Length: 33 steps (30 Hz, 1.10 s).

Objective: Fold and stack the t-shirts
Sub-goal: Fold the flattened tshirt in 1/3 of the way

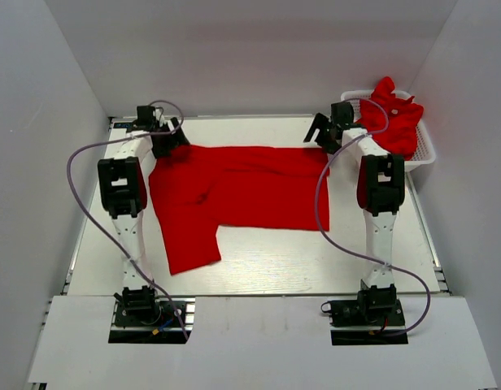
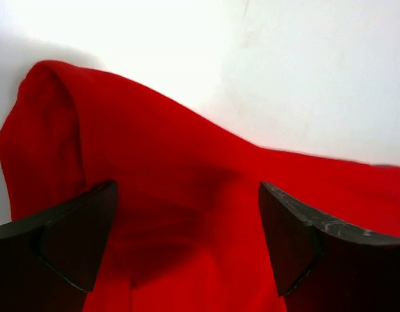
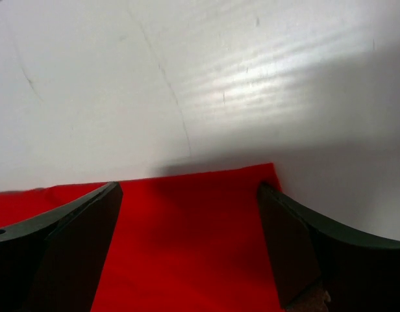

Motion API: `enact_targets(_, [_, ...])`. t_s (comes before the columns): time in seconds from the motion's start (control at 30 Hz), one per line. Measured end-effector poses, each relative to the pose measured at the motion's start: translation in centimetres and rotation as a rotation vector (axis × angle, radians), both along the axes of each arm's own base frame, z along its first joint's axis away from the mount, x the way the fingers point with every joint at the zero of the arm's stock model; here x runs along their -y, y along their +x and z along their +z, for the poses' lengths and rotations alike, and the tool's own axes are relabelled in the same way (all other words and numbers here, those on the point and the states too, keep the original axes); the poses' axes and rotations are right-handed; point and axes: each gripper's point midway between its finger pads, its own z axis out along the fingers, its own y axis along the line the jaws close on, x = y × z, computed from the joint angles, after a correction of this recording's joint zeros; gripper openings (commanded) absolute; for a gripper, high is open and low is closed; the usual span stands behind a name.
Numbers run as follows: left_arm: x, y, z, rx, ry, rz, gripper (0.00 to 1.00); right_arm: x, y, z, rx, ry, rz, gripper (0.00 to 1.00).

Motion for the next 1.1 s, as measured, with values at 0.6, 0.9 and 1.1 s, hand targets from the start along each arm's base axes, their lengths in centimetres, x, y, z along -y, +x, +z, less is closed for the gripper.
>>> enact_targets(0.6, [-0.8, -1.6, 10.3, 0.088, 0.081, -0.02, 1.0, -3.5, -0.9, 14.5, 0.312, -0.135, 0.337, 0.9])
enact_targets(0.9, [-0.2, -21.5, 17.4, 0.095, 0.001, 0.228, 1.0, -4.0, -13.7, 17.5, 0.317, -0.127, 0.315, 0.9])
enact_targets(1.1, [-0.2, -32.3, 8.5, -0.203, 0.011, 0.327, 1.0, -2.0, -21.7, 9.2, 0.083, -0.083, 0.242, 0.9])
